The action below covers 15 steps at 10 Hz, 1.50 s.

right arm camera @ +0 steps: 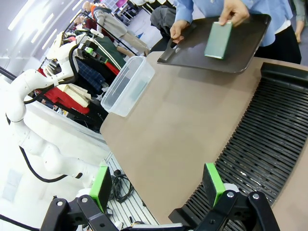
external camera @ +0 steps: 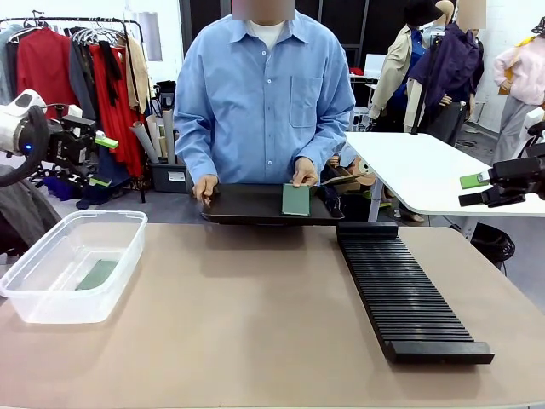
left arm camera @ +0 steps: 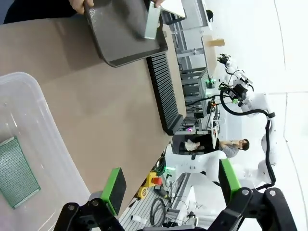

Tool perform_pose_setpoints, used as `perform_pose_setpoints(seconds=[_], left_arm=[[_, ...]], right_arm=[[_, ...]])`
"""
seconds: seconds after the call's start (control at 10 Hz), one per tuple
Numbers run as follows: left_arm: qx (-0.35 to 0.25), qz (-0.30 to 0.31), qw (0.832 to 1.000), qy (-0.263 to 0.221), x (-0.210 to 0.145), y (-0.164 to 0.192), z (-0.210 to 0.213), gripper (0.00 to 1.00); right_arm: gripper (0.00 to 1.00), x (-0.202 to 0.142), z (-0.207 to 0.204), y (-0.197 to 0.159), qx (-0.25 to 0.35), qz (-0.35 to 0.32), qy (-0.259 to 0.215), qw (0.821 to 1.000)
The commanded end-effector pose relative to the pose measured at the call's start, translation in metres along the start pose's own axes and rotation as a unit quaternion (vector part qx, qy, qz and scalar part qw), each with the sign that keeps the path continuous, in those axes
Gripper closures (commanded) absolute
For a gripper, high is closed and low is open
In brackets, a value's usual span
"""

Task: Sort PCBs into racks and boxes based on the side picked up.
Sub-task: Pick up the Blank PCB handed by the Human.

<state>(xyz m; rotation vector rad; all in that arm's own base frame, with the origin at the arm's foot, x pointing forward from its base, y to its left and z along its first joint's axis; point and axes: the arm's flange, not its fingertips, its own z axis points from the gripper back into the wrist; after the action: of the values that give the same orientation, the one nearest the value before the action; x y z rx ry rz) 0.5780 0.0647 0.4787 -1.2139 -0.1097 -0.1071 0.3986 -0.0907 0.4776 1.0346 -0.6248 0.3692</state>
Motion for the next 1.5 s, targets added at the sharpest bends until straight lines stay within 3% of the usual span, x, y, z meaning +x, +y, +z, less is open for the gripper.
perform_pose_setpoints(seconds=[0.0,1.3,1.4], left_arm=[[0.003,0.000,1.000,-0.006,0.0000,0.0006,0.0027,0.00],[0.002,0.000,1.000,-0.003,0.0004,0.0007,0.0010,0.00],[-0.029,-0.021,0.999,-0.007,0.0044,0.0017,-0.0052,0.00]], right_arm=[[0.00,0.0028,0.0003,0.0018,0.001,-0.003,-0.005,1.000],[0.00,0.0028,0.0003,0.0018,0.001,-0.003,-0.005,1.000],[0.00,0.0028,0.0003,0.0018,0.001,-0.003,-0.005,1.000]])
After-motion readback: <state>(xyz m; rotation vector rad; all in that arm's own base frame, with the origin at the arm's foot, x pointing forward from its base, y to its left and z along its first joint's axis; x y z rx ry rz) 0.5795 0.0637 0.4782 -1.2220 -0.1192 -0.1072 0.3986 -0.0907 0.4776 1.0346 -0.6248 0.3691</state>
